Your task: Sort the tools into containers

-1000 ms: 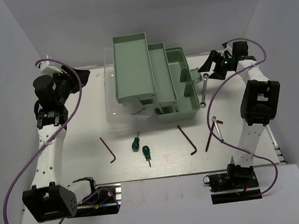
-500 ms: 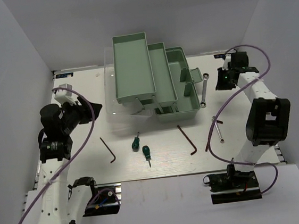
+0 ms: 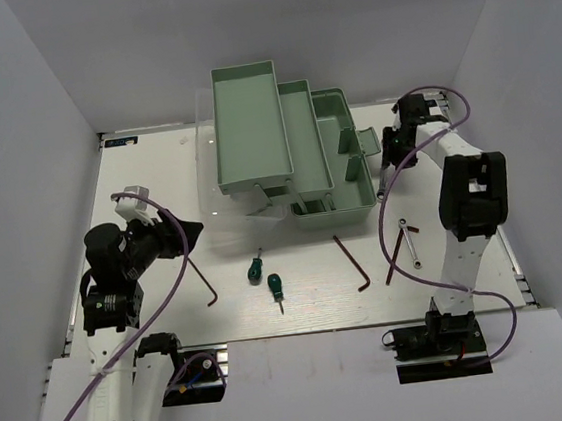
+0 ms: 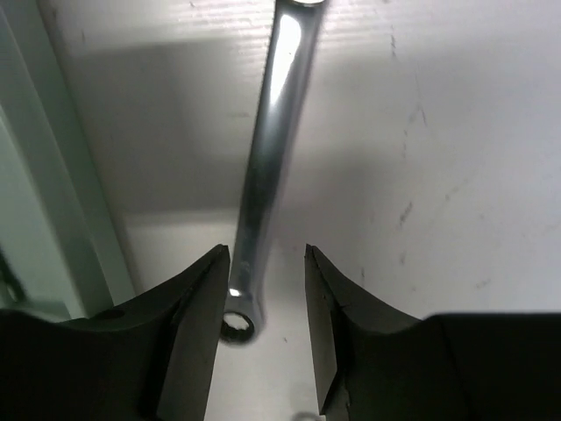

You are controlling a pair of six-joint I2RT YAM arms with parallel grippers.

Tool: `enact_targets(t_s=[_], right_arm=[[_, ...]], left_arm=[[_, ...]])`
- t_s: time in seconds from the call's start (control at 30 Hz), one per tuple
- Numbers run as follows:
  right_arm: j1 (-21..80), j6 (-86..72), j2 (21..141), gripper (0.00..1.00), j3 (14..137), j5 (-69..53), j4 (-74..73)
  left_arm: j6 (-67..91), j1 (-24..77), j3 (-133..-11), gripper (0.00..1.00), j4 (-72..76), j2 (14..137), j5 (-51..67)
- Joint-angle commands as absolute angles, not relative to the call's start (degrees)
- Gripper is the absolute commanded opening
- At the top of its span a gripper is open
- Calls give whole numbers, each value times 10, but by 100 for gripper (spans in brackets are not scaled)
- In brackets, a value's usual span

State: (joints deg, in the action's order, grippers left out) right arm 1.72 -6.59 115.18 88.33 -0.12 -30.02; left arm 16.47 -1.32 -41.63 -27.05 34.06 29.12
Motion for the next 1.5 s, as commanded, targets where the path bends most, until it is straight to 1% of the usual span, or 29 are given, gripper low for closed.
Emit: enact_targets(t_s=[0.0, 0.1, 0.13, 0.27, 0.37, 0.57, 0.63, 0.8, 0.87, 0.97, 1.1, 1.3, 1.4, 1.43, 1.47], right_arm=[[31, -94, 1185, 48, 935, 18, -305], [36, -113, 1217, 49, 963, 31, -314], [41, -124, 1234, 49, 969, 52, -317], [48, -134, 1252, 49, 989, 84, -323], [50, -141, 1255, 50, 984, 84, -322], [48, -149, 1267, 50, 950, 82, -317], [47, -162, 1273, 49, 950, 71, -328], [44, -173, 1263, 47, 933, 68, -333], [45, -185, 1257, 45, 920, 59, -331], [44, -210, 1241, 45, 888, 40, -329], [45, -221, 1219, 43, 827, 20, -289], [45, -219, 1205, 43, 825, 55, -302], [44, -210, 1212, 38, 841, 93, -333], [43, -207, 1214, 34, 848, 106, -347], [41, -200, 1218, 32, 850, 112, -354]], left_arm=[[156, -12, -411, 72, -272, 330, 308], [156, -12, -410, 72, -277, 330, 308], [156, -12, -410, 72, -277, 330, 308], [156, -12, -405, 72, -282, 324, 302], [156, -12, -400, 72, -282, 324, 302], [156, -12, -400, 72, -282, 324, 302], [156, -12, -400, 72, -287, 324, 302], [156, -12, -400, 72, -294, 324, 308], [156, -12, -400, 72, -299, 324, 308], [156, -12, -406, 72, -304, 324, 308], [156, -12, -406, 72, -304, 324, 308], [156, -12, -406, 72, -304, 324, 308], [156, -12, -406, 72, -304, 324, 308], [156, -12, -406, 72, -304, 319, 308], [156, -12, -406, 72, -304, 319, 313]])
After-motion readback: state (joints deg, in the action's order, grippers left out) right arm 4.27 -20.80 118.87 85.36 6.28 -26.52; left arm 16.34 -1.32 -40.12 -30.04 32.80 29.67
